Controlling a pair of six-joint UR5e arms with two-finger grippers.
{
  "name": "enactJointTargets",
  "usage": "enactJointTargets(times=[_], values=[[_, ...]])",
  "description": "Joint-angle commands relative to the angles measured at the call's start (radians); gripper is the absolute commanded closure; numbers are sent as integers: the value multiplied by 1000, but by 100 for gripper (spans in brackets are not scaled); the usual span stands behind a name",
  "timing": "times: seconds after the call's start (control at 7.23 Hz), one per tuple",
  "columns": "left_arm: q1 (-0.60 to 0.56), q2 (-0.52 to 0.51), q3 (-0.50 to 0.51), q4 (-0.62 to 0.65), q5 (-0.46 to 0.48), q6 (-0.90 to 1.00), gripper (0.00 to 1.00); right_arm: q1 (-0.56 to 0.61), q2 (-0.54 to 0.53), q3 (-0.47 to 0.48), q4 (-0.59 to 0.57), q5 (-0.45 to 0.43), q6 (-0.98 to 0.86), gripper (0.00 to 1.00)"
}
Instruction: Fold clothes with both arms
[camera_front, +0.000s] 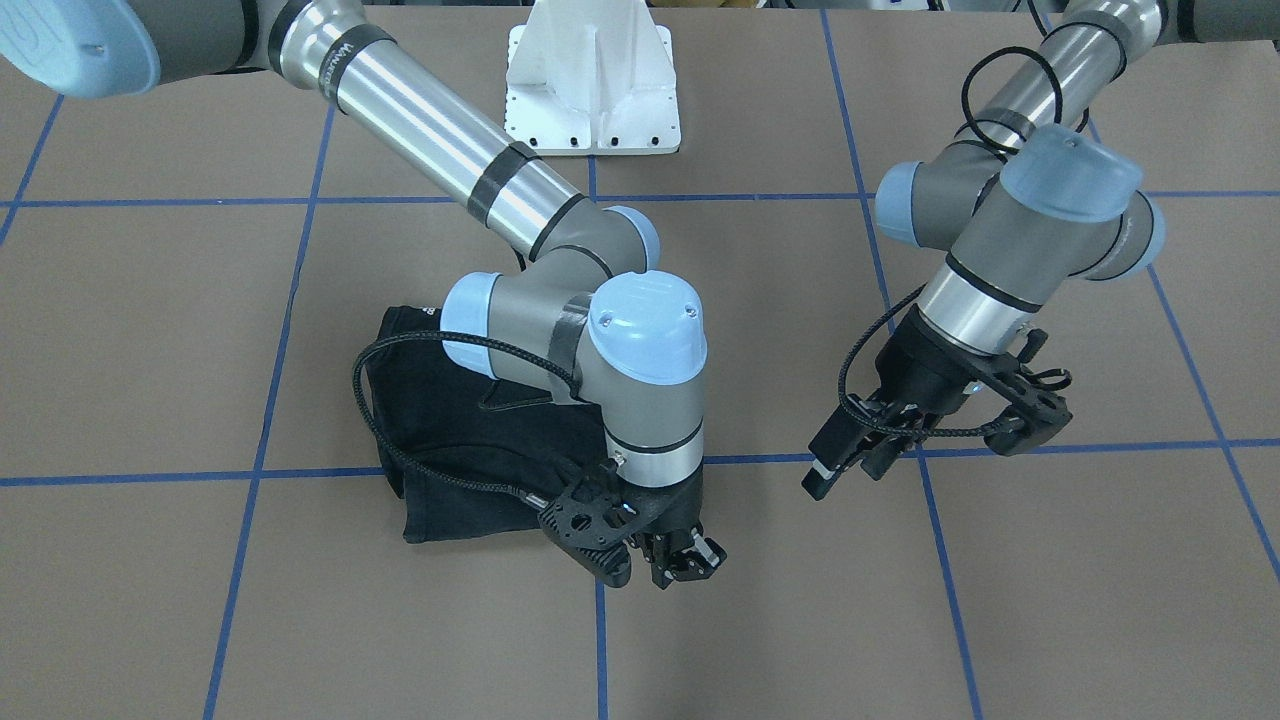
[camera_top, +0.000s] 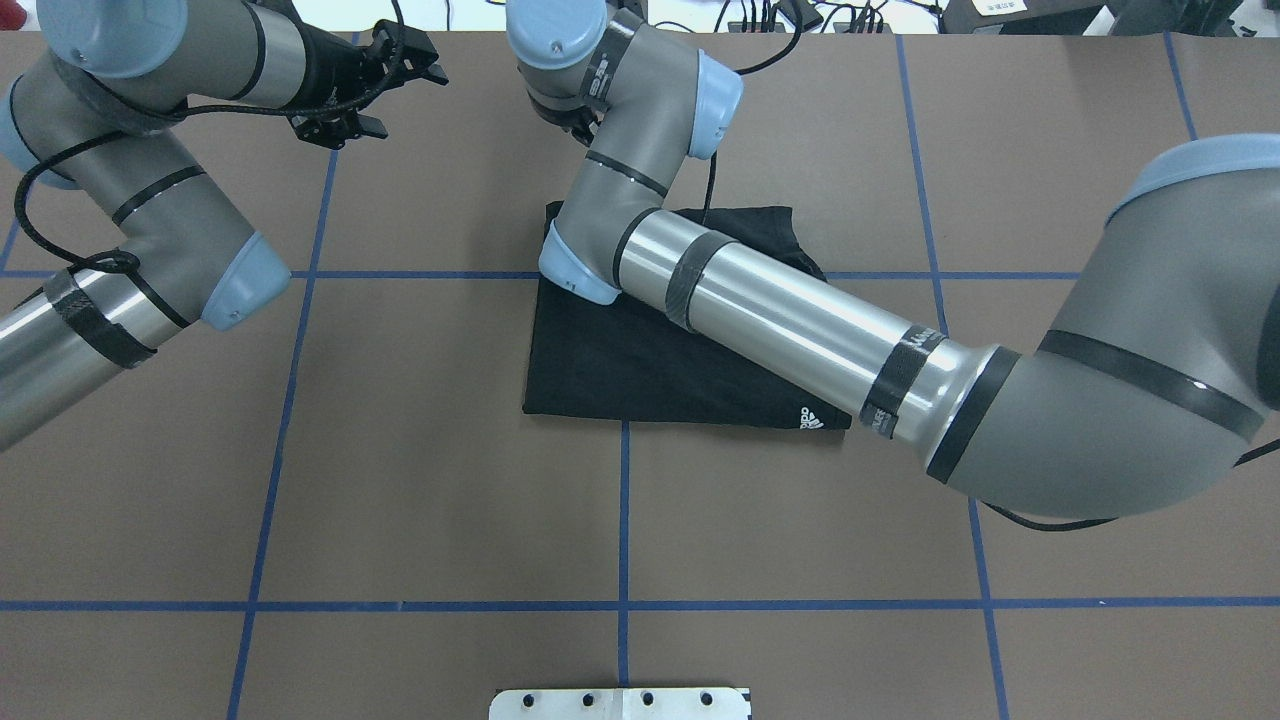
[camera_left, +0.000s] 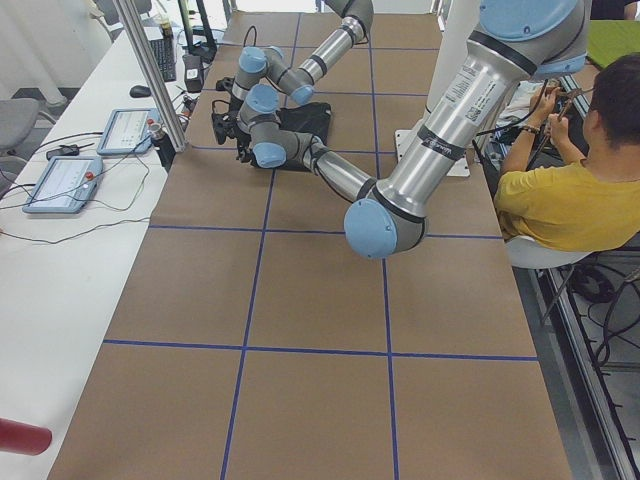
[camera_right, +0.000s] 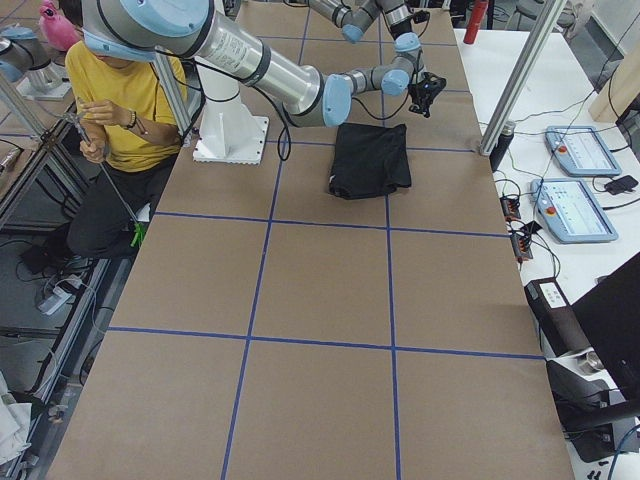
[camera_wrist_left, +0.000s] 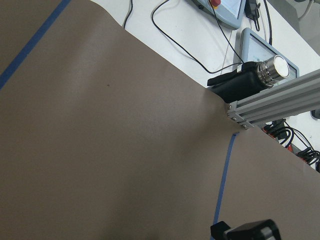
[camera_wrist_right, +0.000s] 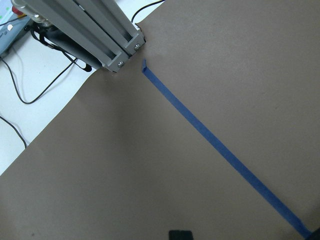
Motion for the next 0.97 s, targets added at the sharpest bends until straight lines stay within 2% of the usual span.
enactJointTargets(times=[0.0, 0.14, 0.41, 0.55, 0.83], values=[[-8, 53, -48, 21, -11, 176, 0, 52, -198, 402, -322, 99, -171, 0], [-21, 131, -109, 21, -16, 315, 0, 86, -321, 589, -423, 161, -280, 0], [-104, 303, -210, 21, -126, 567, 0, 184, -632, 909, -491, 260, -503, 0], [-165, 396, -258, 21, -205, 712, 0, 247, -803, 1026, -491, 296, -658, 0], [-315, 556, -272, 19, -366, 1022, 0, 389, -1042, 1131, -491, 388, -953, 0]])
